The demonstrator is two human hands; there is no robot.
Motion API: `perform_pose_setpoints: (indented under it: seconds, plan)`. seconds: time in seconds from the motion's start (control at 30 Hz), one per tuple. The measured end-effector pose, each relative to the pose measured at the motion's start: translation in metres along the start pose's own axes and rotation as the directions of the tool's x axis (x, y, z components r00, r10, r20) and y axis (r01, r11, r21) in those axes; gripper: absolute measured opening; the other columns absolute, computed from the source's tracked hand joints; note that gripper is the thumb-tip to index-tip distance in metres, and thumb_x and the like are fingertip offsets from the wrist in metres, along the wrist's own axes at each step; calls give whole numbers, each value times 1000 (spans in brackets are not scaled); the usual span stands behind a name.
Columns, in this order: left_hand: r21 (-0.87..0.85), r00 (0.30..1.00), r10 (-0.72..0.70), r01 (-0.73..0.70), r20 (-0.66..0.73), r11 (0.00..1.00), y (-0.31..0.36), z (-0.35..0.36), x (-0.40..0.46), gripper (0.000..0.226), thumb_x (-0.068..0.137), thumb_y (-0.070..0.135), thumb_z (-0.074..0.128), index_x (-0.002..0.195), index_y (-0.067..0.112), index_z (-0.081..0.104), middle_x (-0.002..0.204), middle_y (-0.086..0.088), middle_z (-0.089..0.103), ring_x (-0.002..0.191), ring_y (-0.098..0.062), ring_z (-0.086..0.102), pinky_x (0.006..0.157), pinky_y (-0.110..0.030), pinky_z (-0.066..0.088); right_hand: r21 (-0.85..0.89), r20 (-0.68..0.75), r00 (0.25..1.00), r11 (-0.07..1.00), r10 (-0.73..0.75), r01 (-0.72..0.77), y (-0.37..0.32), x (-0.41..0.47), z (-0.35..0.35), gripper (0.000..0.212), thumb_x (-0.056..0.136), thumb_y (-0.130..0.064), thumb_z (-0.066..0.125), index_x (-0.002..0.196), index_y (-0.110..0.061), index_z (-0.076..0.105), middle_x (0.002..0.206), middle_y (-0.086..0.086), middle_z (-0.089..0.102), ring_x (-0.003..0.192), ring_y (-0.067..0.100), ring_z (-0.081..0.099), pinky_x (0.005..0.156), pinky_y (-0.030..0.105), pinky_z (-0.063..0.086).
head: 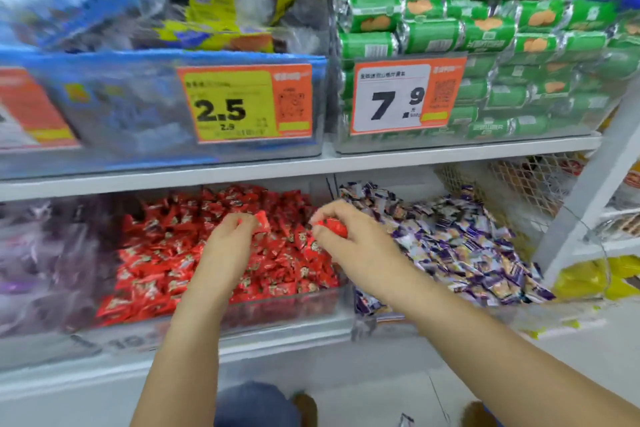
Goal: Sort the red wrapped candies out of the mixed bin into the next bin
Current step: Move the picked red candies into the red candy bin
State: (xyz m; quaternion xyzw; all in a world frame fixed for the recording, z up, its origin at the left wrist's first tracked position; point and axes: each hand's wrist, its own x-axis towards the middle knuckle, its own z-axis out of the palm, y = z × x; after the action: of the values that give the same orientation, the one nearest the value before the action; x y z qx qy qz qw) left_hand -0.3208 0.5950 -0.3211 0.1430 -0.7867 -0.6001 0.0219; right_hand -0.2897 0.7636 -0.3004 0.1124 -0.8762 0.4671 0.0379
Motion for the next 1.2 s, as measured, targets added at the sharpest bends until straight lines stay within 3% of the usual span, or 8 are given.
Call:
perform_pose_setpoints:
  seconds: [0.17, 0.33, 0.43, 0.63, 0.73, 0.87, 1.03, 1.2]
  plan:
    - [-380, 994, -107, 89, -27, 921, 6, -23, 4, 34, 100, 22, 40, 132, 14, 46, 125, -3, 51, 114, -20, 48, 90, -38, 42, -167, 181, 983, 986, 17, 14, -15, 37, 32, 63, 86, -43, 63, 140, -24, 38, 131, 4, 51, 122, 17, 46, 95, 21, 32]
    - [165, 974, 135, -104, -184, 981, 0, -25, 5, 33, 96, 28, 48, 123, 11, 54, 111, -5, 60, 103, -23, 55, 83, -27, 34, -365, 56, 976, 905, -211, 217, 18, -1, -1, 39, 86, -41, 49, 121, -27, 58, 117, -12, 55, 114, 5, 44, 98, 16, 29]
    - [226, 959, 281, -264, -47, 938, 4, -6, -6, 36, 93, 34, 51, 122, 14, 56, 117, -4, 63, 112, -23, 56, 91, -29, 37, -396, -69, 988, 913, -136, 98, 53, -38, -42, 40, 88, -38, 46, 127, -33, 50, 119, -23, 45, 111, -10, 33, 92, 0, 19]
    - [413, 886, 220, -395, 409, 821, 12, 68, -34, 70, 96, 47, 40, 151, 14, 13, 153, -8, 28, 136, -22, 35, 106, -28, 29, -612, 53, 999, 790, -6, 38, 100, -48, -106, 55, 87, -57, 36, 135, -31, 45, 133, -10, 50, 126, 12, 40, 103, 28, 31]
    - [521, 866, 109, -389, 487, 760, 10, 88, -33, 83, 95, 37, 43, 148, 13, -16, 151, -17, 29, 123, -31, 48, 92, -32, 40, -626, 317, 946, 734, -69, 264, 97, -27, -94, 52, 86, -54, 44, 130, -27, 51, 138, -3, 49, 133, 18, 37, 110, 36, 29]
    - [562, 874, 142, -415, 464, 715, 4, 90, -25, 81, 93, 22, 44, 148, 13, -15, 128, -23, 51, 91, -29, 56, 66, -30, 34, -610, 557, 823, 616, -113, 498, 97, 8, -55, 41, 84, -45, 54, 118, -24, 63, 139, 7, 47, 123, 29, 46, 105, 44, 32]
    - [557, 864, 138, -426, 484, 713, 1, 88, -21, 79, 95, 25, 41, 147, 17, -19, 134, -21, 45, 85, -22, 51, 72, -30, 39, -787, 553, 819, 418, 151, 454, 115, 29, -61, 55, 87, -59, 47, 135, -34, 47, 149, 13, 29, 130, 33, 34, 111, 48, 19]
    - [532, 854, 140, -431, 500, 728, 3, 85, -24, 79, 95, 26, 42, 147, 19, -18, 134, -20, 45, 90, -25, 53, 75, -31, 39, -886, 440, 827, 318, 350, 337, 136, 46, -92, 59, 85, -67, 41, 134, -35, 45, 138, 12, 43, 119, 34, 47, 99, 49, 38]
